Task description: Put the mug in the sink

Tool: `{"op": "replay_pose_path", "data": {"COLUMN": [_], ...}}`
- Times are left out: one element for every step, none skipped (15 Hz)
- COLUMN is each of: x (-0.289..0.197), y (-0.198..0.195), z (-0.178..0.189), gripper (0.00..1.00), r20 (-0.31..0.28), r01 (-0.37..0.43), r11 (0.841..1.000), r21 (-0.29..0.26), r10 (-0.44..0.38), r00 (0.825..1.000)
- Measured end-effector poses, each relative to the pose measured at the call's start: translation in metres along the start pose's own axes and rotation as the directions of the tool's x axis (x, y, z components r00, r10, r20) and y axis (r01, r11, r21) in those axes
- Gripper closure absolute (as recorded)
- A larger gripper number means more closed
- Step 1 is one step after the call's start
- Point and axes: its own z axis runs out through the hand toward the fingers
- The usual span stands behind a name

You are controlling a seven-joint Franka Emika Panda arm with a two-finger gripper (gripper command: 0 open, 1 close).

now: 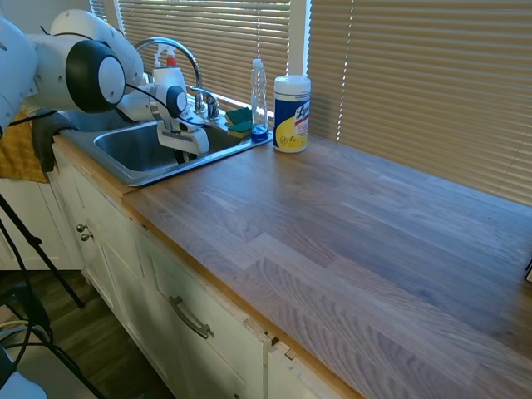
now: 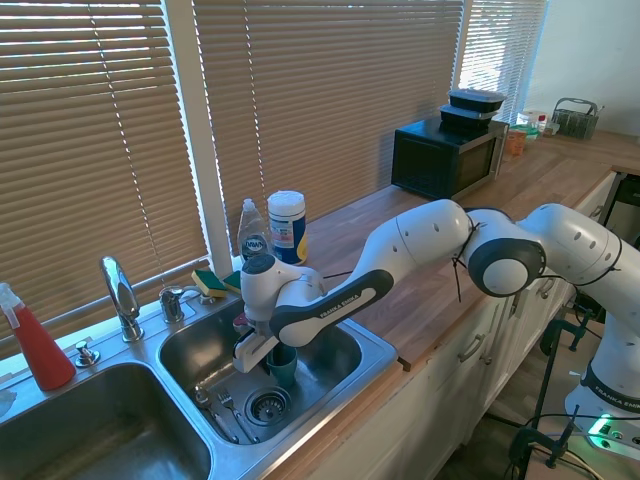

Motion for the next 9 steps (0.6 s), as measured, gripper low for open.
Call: {"op": "replay_pose_path", "data": {"x": [0.001, 0.003, 0.004, 0.005, 0.006, 0.006, 0.007, 0.007, 0.008], "y": [0.0, 0.001, 0.004, 0.008, 0.013, 0.019, 0.025, 0.032, 0.039], "z": [-0.013, -0.028, -0.044, -0.061, -0.079, -0.095, -0.111, -0.126, -0.142], "gripper": [0.0, 0.0, 0.0, 0.0, 0.0, 0.0, 0.0, 0.0, 0.0], "r20": [-0.003, -0.007, -0.012, -0.017, -0.022, -0.026, -0.03, -0.035, -0.041], "r01": [0.0, -0.001, -0.002, -0.002, -0.002, -0.003, -0.005, -0.006, -0.008], "r11": [1.0, 1.0, 1.0, 1.0, 1.0, 0.999, 0.999, 0.999, 0.999], "r21": [0.005, 0.011, 0.016, 0.023, 0.028, 0.034, 0.039, 0.044, 0.051], "r10": [0.0, 0.001, 0.002, 0.002, 0.003, 0.004, 0.006, 0.008, 0.01], "r00": [1.0, 1.0, 1.0, 1.0, 1.0, 1.0, 1.0, 0.999, 0.999]}}
